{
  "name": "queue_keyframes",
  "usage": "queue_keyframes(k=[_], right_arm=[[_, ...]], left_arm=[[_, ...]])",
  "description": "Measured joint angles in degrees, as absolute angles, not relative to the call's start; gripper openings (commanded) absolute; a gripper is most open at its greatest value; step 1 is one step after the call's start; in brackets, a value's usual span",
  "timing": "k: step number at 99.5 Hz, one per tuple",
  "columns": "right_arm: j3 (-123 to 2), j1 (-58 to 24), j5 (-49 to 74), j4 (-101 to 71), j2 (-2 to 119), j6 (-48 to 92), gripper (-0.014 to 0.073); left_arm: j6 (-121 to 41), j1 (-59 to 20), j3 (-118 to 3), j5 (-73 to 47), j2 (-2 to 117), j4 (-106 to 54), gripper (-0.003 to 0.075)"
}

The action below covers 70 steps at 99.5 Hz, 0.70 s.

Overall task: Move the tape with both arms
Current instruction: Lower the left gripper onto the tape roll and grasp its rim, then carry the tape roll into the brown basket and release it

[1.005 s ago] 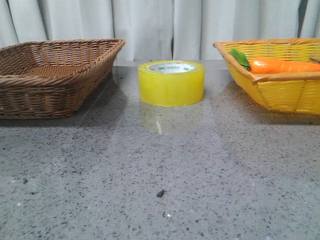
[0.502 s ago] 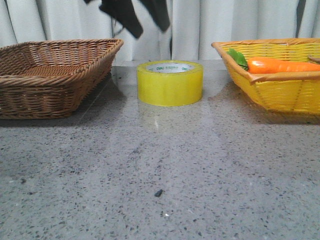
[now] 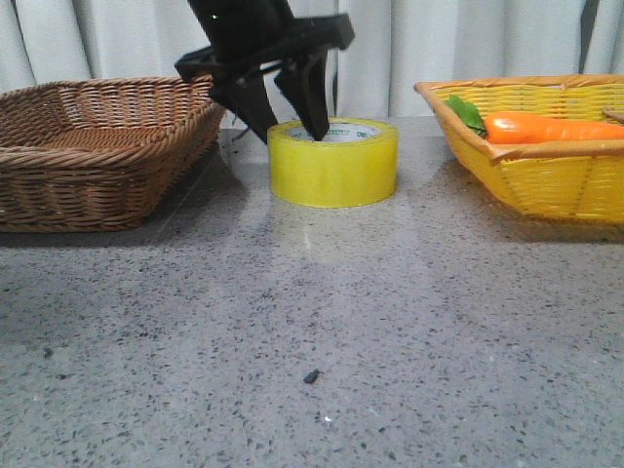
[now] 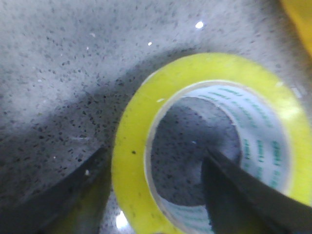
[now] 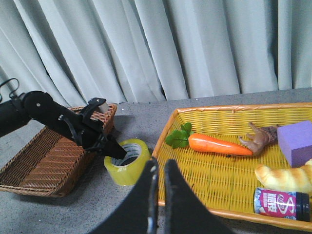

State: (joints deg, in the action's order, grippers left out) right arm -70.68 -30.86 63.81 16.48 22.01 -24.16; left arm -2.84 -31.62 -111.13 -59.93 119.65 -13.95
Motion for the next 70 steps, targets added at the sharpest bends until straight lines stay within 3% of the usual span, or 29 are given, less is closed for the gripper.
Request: queue_keyframes(k=[9,13,26,48,70], right_arm=[[-70.7,-30.9,63.8,16.5,22.0,-24.2,-0.0065],[-70.7,-30.9,63.8,16.5,22.1,-24.2,-0.0065],[-70.7,-30.9,63.9,16.5,22.1,-24.2,-0.0065],[-70.6,-30.9,63.8,16.5,22.2,-24.2,-0.0065],[-70.6,-30.9,62.5,16.5,23.1,-24.2,-0.0065]], left_arm=[[-2.8,-31.6,-111.1,-59.8,120.8,-13.9,0.0344],[-2.8,-31.6,-111.1,-59.8,121.2,-13.9,0.0293],[-2.8,-31.5,-111.1,-59.4,121.4,-13.7,-0.0020],[-4.6,-31.5,-116.9,-60.9,119.2,-13.8,-0.0021],[-4.9,-29.8,-127.9,-61.9,107.7,-7.8,-0.0021]])
